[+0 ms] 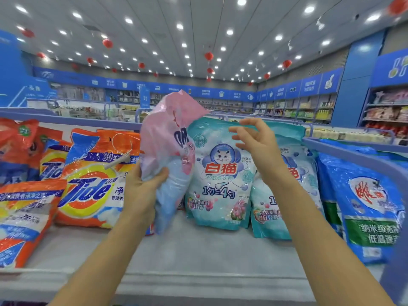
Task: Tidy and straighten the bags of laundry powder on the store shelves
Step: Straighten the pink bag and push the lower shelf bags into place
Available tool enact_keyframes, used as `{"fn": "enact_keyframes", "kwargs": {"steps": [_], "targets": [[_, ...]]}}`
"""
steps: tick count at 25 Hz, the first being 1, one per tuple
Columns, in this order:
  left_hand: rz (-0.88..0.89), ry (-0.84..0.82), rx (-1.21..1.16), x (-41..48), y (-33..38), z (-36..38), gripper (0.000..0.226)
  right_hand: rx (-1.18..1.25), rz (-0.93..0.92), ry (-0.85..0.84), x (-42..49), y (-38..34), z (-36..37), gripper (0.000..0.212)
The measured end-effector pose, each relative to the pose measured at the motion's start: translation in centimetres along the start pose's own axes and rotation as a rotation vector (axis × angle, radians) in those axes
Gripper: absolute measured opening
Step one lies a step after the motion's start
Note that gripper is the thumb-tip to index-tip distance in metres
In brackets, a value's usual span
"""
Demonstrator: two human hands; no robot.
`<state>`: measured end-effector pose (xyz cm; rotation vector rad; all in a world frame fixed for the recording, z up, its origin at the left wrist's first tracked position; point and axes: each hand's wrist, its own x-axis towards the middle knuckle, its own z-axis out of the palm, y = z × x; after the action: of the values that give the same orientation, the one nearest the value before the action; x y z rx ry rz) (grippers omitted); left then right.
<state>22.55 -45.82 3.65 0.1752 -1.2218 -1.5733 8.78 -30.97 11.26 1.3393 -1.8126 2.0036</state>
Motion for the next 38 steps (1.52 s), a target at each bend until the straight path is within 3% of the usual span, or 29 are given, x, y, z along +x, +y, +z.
{"fn": "enact_keyframes", "kwargs": {"steps": [4,10,11,12,13,14,17,19,20,22,23,28,31,34,36,38], "targets": [[-0.114,-0.056,-0.078,1.9,1.1,-2.7,0.028,-0.08,0.219,-0.07,0.4,4.2,-0.1,0.029],[-0.281,-0.165,-0.172,3.0,2.2,-6.6,0.017,-0.04,0.288,-0.204,0.3,5.4,3.8,0.051],[-0.339,-0.209,-0.199,2.7,2.3,-6.8,0.028,-0.033,0.306,-0.244,0.2,5.6,4.4,0.057],[-0.397,-0.244,-0.203,2.6,2.1,-7.0,0.053,0.0,0.331,-0.286,0.2,5.9,4.8,0.06],[-0.447,-0.266,-0.206,2.4,1.9,-7.0,0.072,0.062,0.368,-0.314,0.1,6.0,5.0,0.056],[-0.476,-0.279,-0.212,2.3,1.5,-6.8,0.075,0.13,0.404,-0.331,-0.1,6.1,5.0,0.048],[-0.546,-0.298,-0.221,2.3,0.7,-5.4,0.023,0.159,0.438,-0.273,-0.8,6.7,3.7,0.049],[-0.524,-0.306,-0.236,2.8,-0.2,-4.7,0.019,0.15,0.454,-0.233,-1.3,7.3,2.7,0.066],[-0.496,-0.337,-0.225,3.2,-0.8,-4.5,0.022,0.132,0.469,-0.199,-1.7,7.7,2.3,0.084],[-0.439,-0.384,-0.062,3.1,-2.1,-4.0,0.033,0.082,0.554,-0.077,-2.4,8.3,1.0,0.119],[-0.423,-0.379,0.031,2.9,-3.0,-3.8,0.034,0.061,0.579,-0.038,-2.9,9.1,0.3,0.122],[-0.429,-0.269,0.185,1.5,-5.8,-1.8,0.016,-0.006,0.638,-0.034,-6.0,10.8,-2.3,0.082],[-0.194,-0.153,0.296,2.0,-5.2,-1.5,0.012,-0.018,0.325,0.069,-5.6,9.5,-2.4,0.066],[-0.014,-0.106,0.356,2.8,-4.2,-1.6,0.033,-0.093,0.14,0.221,-4.2,8.8,-2.7,0.06],[0.075,-0.097,0.407,3.1,-3.9,-1.4,0.049,-0.097,0.125,0.329,-3.4,8.8,-3.3,0.063],[0.104,-0.06,0.437,3.3,-3.7,-1.2,0.049,-0.05,0.156,0.484,-2.2,7.4,-4.8,0.047]]}}
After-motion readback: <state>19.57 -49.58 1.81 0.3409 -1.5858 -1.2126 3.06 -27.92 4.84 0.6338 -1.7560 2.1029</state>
